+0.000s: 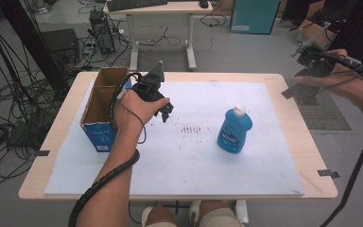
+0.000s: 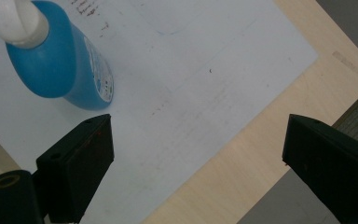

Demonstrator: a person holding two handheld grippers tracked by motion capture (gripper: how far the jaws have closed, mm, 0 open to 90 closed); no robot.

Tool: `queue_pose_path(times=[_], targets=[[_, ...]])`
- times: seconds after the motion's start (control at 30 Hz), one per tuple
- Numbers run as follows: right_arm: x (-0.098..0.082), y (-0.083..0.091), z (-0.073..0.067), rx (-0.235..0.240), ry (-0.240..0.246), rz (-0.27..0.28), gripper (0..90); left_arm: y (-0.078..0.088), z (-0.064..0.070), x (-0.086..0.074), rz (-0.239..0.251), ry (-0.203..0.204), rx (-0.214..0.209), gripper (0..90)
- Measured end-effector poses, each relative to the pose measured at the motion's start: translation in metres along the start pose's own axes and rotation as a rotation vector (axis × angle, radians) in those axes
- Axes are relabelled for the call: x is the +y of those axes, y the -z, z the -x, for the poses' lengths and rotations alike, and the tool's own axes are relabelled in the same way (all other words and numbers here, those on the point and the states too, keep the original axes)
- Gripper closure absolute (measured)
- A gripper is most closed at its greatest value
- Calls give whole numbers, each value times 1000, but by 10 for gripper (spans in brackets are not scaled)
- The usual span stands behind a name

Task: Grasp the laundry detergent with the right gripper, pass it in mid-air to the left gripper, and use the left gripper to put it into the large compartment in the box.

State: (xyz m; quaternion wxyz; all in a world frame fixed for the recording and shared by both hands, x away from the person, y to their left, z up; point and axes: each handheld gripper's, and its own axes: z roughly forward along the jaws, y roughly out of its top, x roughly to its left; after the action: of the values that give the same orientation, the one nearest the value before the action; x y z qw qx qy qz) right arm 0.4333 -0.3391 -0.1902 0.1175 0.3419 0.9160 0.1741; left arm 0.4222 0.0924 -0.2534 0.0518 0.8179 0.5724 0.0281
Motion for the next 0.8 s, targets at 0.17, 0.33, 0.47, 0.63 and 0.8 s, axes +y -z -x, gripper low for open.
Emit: queue_pose_path(times=[0.17,0.33,0.47,0.63,0.8], targets=[[-21,-1,-3,10,-7,33,85,2,-2,-3,2,-1,2,65],[-36,-2,-6,10,-18,54,82,4,-3,-6,11,4,1,64],[-51,-3,-14,11,-18,85,79,4,-3,-7,9,0,-3,64],[-61,-9,-27,18,-3,107,77,3,-2,-8,12,-3,-7,64],[-68,-20,-40,29,35,125,74,2,-2,-10,13,-5,-8,64]])
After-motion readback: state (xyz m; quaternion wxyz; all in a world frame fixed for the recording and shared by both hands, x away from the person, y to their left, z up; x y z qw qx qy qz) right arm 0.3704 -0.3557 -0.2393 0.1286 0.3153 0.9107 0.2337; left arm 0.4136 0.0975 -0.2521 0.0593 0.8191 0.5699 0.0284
